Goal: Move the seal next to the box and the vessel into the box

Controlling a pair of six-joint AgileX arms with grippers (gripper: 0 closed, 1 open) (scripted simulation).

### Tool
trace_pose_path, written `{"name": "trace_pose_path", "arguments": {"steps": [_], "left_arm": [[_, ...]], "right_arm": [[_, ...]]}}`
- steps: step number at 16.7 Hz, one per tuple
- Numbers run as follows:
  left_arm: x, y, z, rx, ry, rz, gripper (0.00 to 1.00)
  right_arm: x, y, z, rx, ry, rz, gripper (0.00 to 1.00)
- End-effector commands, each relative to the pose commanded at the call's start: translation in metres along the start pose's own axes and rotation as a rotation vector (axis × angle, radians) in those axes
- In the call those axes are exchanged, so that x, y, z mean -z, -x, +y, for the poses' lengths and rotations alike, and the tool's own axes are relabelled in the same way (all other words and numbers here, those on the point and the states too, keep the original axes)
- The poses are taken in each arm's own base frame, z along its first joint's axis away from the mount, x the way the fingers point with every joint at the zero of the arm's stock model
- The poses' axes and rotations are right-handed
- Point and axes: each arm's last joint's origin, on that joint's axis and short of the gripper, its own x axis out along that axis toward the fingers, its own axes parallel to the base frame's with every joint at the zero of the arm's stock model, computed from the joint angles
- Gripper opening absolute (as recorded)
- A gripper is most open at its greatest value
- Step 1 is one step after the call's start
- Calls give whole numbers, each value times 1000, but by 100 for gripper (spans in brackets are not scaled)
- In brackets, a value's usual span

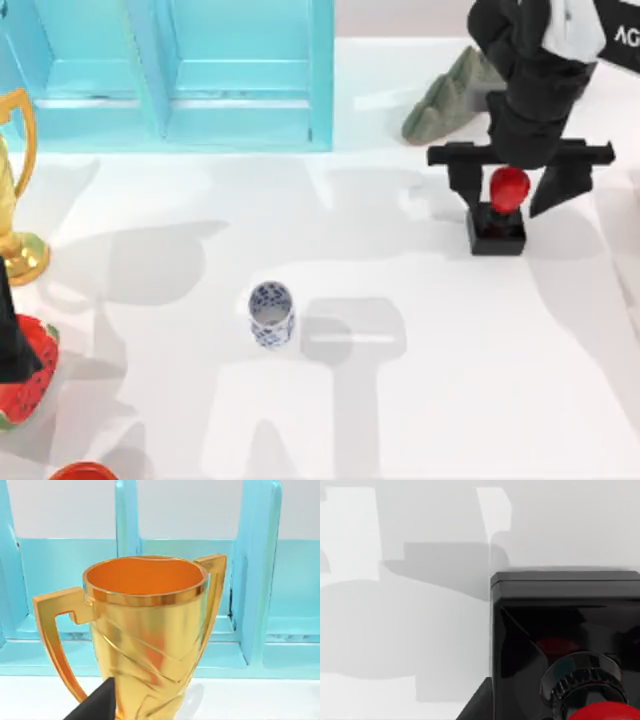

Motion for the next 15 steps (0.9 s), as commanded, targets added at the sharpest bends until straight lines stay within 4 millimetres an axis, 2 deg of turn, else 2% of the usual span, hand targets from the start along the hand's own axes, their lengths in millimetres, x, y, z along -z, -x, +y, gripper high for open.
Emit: {"name": "trace_pose_path", "arguments": {"steps": [6,15], "left_arm": [[0,0,0,0,0,0,100],[0,0,0,0,0,0,100]], "right_arm": [[0,0,0,0,0,0,2],[0,0,-1,0,-4,0,0]]}}
